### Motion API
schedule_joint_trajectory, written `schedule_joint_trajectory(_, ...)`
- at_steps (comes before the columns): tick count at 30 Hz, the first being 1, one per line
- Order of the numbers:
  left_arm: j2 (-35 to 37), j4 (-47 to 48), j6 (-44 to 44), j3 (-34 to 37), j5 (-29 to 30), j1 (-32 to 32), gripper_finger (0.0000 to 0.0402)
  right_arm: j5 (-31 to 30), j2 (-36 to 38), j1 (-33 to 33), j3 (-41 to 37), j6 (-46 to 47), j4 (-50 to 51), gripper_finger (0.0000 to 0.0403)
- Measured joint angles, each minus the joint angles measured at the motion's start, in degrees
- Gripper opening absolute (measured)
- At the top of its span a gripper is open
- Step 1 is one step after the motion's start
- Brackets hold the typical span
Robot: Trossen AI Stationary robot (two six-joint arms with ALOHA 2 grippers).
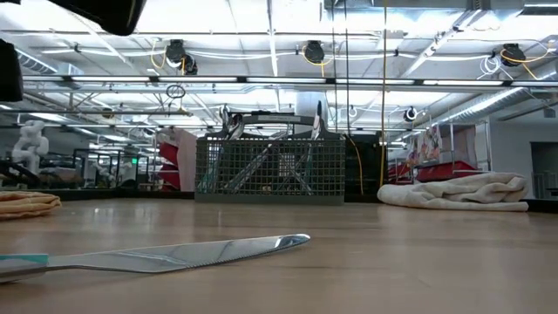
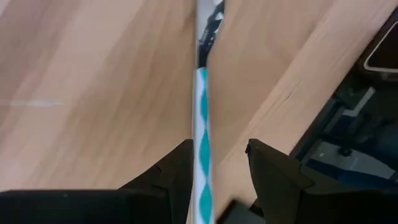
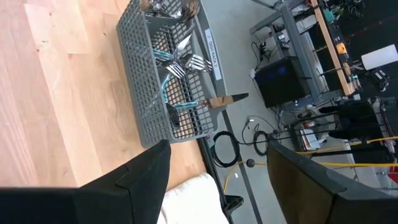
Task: Sort silverware
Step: Put the blue knife into the silverware basket
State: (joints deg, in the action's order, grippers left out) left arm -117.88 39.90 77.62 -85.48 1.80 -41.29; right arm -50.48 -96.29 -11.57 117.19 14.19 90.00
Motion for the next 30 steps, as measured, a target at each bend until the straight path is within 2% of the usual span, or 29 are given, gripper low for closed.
schedule_joint_trajectory(8,-1.0,0.4,-2.5,-0.1,-0.5,1.1,0.0163,1.4,0.0,-0.2,0.0,0.4,0.0,0.0249)
schedule_joint_trajectory(15,-1.0,1.6,-3.0,0.0,-5.8,2.7,0.0206,1.4,0.0,-0.2,0.0,0.3,0.0,0.0249)
schedule_joint_trajectory(21,-1.0,1.4,-3.0,0.2,-4.9,3.0,0.0242,1.6,0.0,-0.2,0.0,0.1,0.0,0.0249)
schedule_joint_trajectory(30,-3.4,-0.5,-3.2,1.3,-4.8,2.6,0.0247,4.4,0.0,-0.2,0.0,-0.3,0.0,0.0249)
